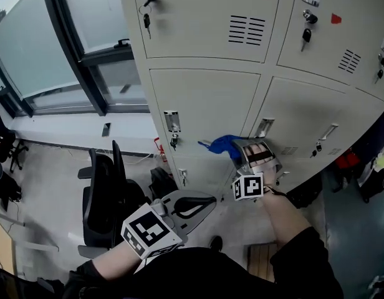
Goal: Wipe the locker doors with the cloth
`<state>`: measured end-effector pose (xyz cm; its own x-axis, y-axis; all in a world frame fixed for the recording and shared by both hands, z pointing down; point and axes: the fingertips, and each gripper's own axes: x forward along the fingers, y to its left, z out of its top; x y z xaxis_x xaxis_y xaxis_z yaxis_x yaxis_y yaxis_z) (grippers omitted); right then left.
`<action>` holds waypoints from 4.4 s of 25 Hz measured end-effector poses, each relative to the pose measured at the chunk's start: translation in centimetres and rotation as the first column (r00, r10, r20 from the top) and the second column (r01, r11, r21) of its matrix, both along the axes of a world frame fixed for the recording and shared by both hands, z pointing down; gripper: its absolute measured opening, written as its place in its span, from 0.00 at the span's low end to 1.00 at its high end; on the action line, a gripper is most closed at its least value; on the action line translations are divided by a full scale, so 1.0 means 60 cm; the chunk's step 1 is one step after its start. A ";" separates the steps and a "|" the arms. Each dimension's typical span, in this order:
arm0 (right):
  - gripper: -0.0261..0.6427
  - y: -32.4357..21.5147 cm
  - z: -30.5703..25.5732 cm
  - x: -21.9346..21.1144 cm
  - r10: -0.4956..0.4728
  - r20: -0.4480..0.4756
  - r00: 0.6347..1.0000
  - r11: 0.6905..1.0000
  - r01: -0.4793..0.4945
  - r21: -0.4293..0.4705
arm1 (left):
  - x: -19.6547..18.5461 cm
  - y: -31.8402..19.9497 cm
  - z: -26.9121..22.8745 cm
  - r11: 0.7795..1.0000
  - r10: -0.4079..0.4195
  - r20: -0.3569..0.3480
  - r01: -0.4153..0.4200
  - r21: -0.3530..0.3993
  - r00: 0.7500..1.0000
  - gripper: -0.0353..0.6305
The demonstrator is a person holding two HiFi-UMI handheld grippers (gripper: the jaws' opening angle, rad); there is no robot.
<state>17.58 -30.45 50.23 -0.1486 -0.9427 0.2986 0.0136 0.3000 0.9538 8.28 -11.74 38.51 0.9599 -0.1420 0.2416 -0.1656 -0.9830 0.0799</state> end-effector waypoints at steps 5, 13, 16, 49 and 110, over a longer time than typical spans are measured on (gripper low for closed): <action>0.19 0.013 0.008 0.023 0.048 0.019 0.999 0.999 -0.048 -0.014 | 0.009 0.010 0.001 1.000 0.014 -0.005 -0.014 -0.010 1.000 0.06; 0.19 0.011 0.045 -0.152 -0.124 0.032 0.992 0.991 0.125 -0.040 | -0.039 0.005 0.003 0.999 -0.048 0.001 0.048 -0.010 0.999 0.06; 0.19 -0.002 0.043 -0.231 -0.200 0.040 0.979 0.979 0.201 -0.022 | -0.067 0.001 0.003 0.997 -0.082 0.008 0.082 -0.001 0.997 0.06; 0.19 0.009 0.066 0.017 0.037 -0.085 0.996 0.999 -0.039 -0.018 | -0.002 0.026 0.000 0.999 0.043 0.039 -0.044 0.011 0.998 0.06; 0.19 0.109 0.097 -0.031 0.193 0.137 0.972 0.975 -0.174 -0.142 | -0.044 0.052 -0.006 0.995 0.099 -0.003 -0.099 0.011 0.995 0.06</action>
